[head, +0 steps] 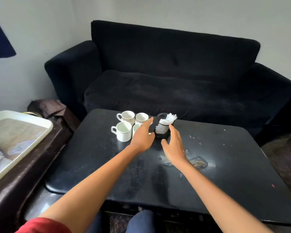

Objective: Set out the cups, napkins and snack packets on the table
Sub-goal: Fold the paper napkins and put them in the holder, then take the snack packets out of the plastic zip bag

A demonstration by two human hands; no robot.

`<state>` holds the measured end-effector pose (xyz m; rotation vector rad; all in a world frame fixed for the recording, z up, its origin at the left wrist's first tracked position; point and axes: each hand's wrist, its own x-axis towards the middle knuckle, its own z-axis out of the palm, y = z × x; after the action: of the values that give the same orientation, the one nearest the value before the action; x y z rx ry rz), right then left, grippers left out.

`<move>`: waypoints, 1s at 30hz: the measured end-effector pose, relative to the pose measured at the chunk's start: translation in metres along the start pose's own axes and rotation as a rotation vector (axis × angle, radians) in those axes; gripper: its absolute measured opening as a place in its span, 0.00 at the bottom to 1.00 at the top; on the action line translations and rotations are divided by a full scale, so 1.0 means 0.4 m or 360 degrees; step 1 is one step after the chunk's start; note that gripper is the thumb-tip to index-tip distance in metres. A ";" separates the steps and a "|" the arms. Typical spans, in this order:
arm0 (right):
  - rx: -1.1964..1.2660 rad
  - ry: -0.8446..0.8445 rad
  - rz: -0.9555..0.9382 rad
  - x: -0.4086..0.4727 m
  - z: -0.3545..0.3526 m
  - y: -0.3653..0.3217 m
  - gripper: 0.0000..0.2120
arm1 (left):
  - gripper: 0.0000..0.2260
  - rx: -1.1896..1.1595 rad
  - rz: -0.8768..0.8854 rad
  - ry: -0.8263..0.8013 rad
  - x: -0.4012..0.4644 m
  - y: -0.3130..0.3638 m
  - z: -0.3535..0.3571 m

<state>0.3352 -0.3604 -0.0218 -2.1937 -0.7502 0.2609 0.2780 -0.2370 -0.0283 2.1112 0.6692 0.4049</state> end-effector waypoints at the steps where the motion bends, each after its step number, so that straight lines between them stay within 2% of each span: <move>1: -0.0007 0.0000 -0.0036 -0.020 -0.002 -0.022 0.30 | 0.28 0.0013 0.0008 0.0008 -0.030 0.000 -0.022; 10: -0.0018 -0.0007 -0.0384 -0.149 0.050 -0.252 0.26 | 0.28 0.0026 0.0035 0.0166 -0.258 -0.005 -0.268; 16: 0.0005 -0.0128 -0.0561 -0.225 0.163 -0.413 0.25 | 0.29 0.0030 0.0044 0.0391 -0.370 -0.069 -0.459; 19: -0.0067 -0.0221 -0.0685 -0.262 0.235 -0.494 0.25 | 0.28 -0.0029 -0.0003 0.0599 -0.417 -0.114 -0.554; 22: -0.0135 -0.0341 -0.0816 -0.294 0.325 -0.579 0.25 | 0.27 -0.0175 -0.0128 0.0920 -0.463 -0.179 -0.652; 26: -0.0242 -0.0523 -0.0963 -0.324 0.461 -0.675 0.25 | 0.27 -0.0326 -0.0424 0.1326 -0.519 -0.282 -0.765; 30: -0.0282 -0.0725 -0.1053 -0.348 0.596 -0.761 0.25 | 0.27 -0.0186 -0.0808 0.1785 -0.561 -0.368 -0.830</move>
<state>-0.0056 -0.1384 0.0363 -1.9252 -1.7522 0.3633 -0.1166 -0.0856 0.0332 1.3759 1.6966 1.3029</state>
